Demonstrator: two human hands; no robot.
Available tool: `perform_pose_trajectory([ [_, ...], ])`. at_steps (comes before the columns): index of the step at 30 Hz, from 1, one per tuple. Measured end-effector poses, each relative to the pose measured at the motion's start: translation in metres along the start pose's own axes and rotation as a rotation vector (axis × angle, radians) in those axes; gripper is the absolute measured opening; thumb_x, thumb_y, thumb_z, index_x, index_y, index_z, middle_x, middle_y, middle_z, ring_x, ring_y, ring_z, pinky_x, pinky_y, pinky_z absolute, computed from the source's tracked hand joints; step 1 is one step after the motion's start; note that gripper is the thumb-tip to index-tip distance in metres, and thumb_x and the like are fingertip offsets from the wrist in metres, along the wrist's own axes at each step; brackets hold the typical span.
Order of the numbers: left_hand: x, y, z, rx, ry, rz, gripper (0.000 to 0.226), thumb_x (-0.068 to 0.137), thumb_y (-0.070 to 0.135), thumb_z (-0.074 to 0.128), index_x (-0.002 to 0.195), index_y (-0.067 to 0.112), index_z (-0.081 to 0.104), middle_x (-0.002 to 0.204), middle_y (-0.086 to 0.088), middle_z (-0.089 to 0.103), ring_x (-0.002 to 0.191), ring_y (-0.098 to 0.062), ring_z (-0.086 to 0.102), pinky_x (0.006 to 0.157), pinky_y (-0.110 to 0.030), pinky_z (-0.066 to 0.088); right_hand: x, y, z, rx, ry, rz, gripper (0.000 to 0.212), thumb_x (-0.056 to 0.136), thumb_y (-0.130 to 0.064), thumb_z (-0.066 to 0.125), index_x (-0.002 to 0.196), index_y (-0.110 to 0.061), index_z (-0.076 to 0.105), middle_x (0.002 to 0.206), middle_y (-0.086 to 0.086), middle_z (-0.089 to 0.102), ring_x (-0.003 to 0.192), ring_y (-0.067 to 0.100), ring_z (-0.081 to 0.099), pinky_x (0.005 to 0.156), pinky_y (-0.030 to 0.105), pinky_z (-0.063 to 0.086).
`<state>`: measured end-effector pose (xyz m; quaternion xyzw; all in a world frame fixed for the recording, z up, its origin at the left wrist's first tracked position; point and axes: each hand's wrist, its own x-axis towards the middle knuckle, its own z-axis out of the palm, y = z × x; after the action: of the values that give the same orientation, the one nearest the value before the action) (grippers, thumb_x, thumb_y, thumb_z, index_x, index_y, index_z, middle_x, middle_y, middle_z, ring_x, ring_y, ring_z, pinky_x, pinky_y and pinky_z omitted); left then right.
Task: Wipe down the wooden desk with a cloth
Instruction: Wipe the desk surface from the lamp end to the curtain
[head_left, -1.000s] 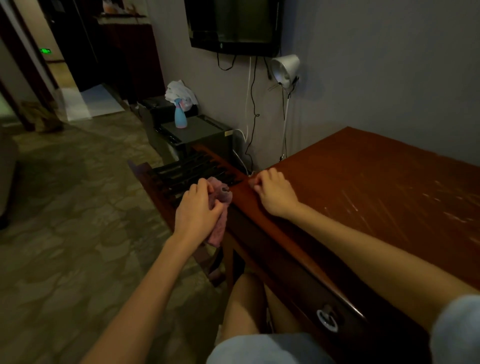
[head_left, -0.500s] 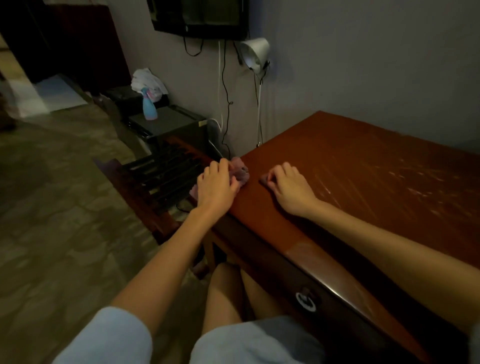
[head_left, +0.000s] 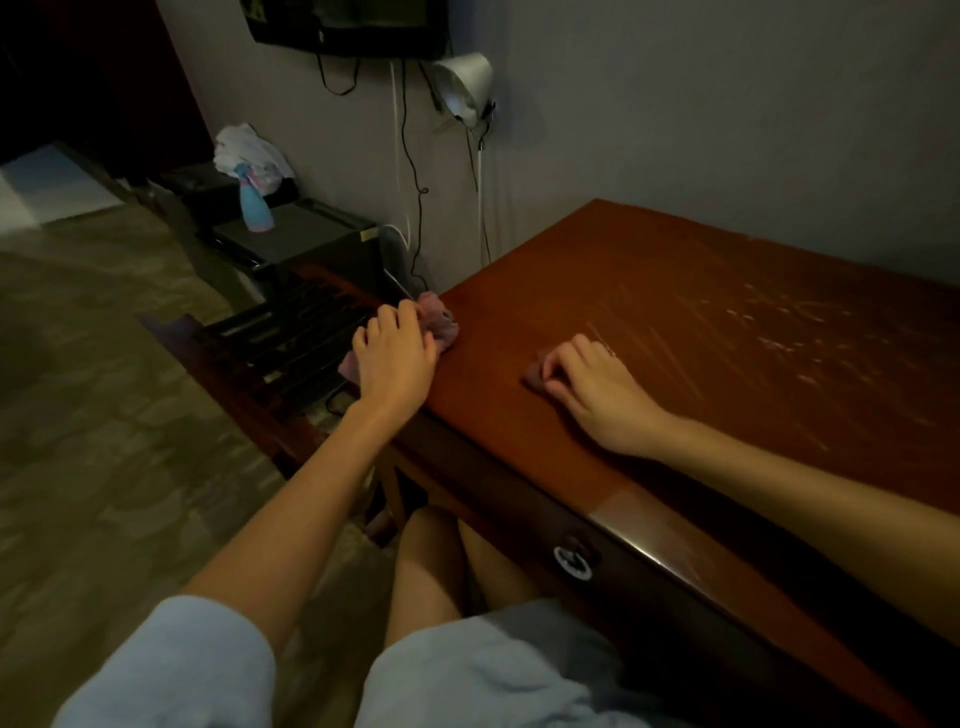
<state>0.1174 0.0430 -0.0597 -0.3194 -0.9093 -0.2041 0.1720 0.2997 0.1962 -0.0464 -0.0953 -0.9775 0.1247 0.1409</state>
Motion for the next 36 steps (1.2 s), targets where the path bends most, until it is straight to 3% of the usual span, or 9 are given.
perform_pose_trajectory([
  [3, -0.001, 0.001, -0.002, 0.009, -0.024, -0.001, 0.039, 0.096, 0.027, 0.046, 0.130, 0.007, 0.045, 0.124, -0.016, 0.051, 0.115, -0.032, 0.051, 0.102, -0.046, 0.037, 0.028, -0.020, 0.014, -0.024, 0.063, 0.039, 0.014, 0.099, -0.030, 0.042, 0.107, -0.020, 0.047, 0.111, -0.001, 0.043, 0.103, 0.018, 0.043, 0.089, 0.032, 0.037],
  [10, -0.003, -0.001, -0.005, -0.024, -0.049, 0.009, 0.041, 0.095, 0.028, 0.048, 0.129, 0.007, 0.045, 0.124, -0.018, 0.051, 0.115, -0.034, 0.051, 0.102, -0.047, 0.037, -0.030, -0.048, 0.010, 0.079, -0.025, -0.279, 0.014, 0.098, -0.031, 0.044, 0.107, -0.021, 0.049, 0.109, -0.009, 0.039, 0.092, 0.007, 0.033, 0.076, 0.025, 0.024],
  [17, -0.002, 0.006, -0.006, 0.011, -0.096, -0.046, 0.042, 0.096, 0.029, 0.045, 0.133, 0.008, 0.041, 0.130, -0.017, 0.047, 0.123, -0.033, 0.046, 0.110, -0.054, 0.026, 0.013, 0.036, -0.010, -0.060, 0.013, 0.150, 0.015, 0.100, -0.031, 0.039, 0.107, -0.021, 0.047, 0.107, -0.004, 0.040, 0.104, 0.018, 0.043, 0.085, 0.028, 0.032],
  [22, 0.002, 0.011, -0.012, -0.098, -0.122, -0.117, 0.040, 0.095, 0.024, 0.050, 0.132, 0.012, 0.044, 0.134, -0.014, 0.046, 0.128, -0.032, 0.042, 0.113, -0.058, 0.016, 0.060, -0.012, 0.018, -0.049, 0.077, 0.123, 0.021, 0.098, -0.036, 0.040, 0.110, -0.021, 0.048, 0.113, 0.000, 0.045, 0.105, 0.016, 0.044, 0.086, 0.028, 0.033],
  [24, 0.000, 0.017, -0.013, -0.124, 0.012, -0.053, 0.033, 0.094, 0.022, 0.053, 0.125, 0.013, 0.051, 0.130, -0.012, 0.049, 0.124, -0.030, 0.045, 0.111, -0.053, 0.024, 0.045, -0.033, 0.024, -0.057, 0.061, -0.016, 0.020, 0.098, -0.035, 0.042, 0.111, -0.021, 0.047, 0.113, 0.000, 0.044, 0.103, 0.017, 0.044, 0.084, 0.029, 0.032],
  [26, -0.002, 0.029, -0.014, -0.187, 0.159, 0.094, 0.023, 0.093, 0.019, 0.054, 0.115, 0.015, 0.057, 0.119, -0.008, 0.053, 0.113, -0.025, 0.049, 0.097, -0.041, 0.041, 0.016, -0.037, 0.021, -0.038, 0.042, -0.135, 0.019, 0.098, -0.036, 0.042, 0.109, -0.022, 0.047, 0.112, -0.001, 0.044, 0.100, 0.015, 0.042, 0.080, 0.027, 0.029],
  [28, 0.001, 0.046, -0.010, -0.222, 0.154, 0.240, 0.017, 0.094, 0.020, 0.052, 0.110, 0.016, 0.059, 0.112, -0.004, 0.055, 0.105, -0.019, 0.050, 0.083, -0.028, 0.042, -0.008, -0.021, 0.011, 0.004, 0.024, -0.163, 0.017, 0.098, -0.037, 0.042, 0.107, -0.024, 0.047, 0.112, -0.003, 0.044, 0.098, 0.013, 0.040, 0.078, 0.026, 0.026],
  [32, 0.004, 0.076, 0.014, -0.194, -0.062, 0.359, 0.017, 0.095, 0.029, 0.052, 0.108, 0.019, 0.058, 0.107, 0.000, 0.056, 0.098, -0.013, 0.049, 0.071, -0.020, 0.035, -0.016, 0.049, -0.015, -0.055, 0.044, 0.073, 0.015, 0.098, -0.036, 0.042, 0.107, -0.025, 0.047, 0.107, -0.007, 0.041, 0.100, 0.013, 0.043, 0.081, 0.027, 0.031],
  [36, 0.006, 0.075, 0.024, -0.241, -0.050, 0.311, 0.014, 0.093, 0.028, 0.056, 0.103, 0.018, 0.058, 0.103, 0.000, 0.054, 0.096, -0.012, 0.048, 0.070, -0.020, 0.034, 0.024, 0.099, -0.023, -0.151, 0.100, 0.326, 0.018, 0.099, -0.032, 0.040, 0.110, -0.020, 0.048, 0.109, -0.001, 0.042, 0.105, 0.020, 0.045, 0.084, 0.029, 0.032],
])
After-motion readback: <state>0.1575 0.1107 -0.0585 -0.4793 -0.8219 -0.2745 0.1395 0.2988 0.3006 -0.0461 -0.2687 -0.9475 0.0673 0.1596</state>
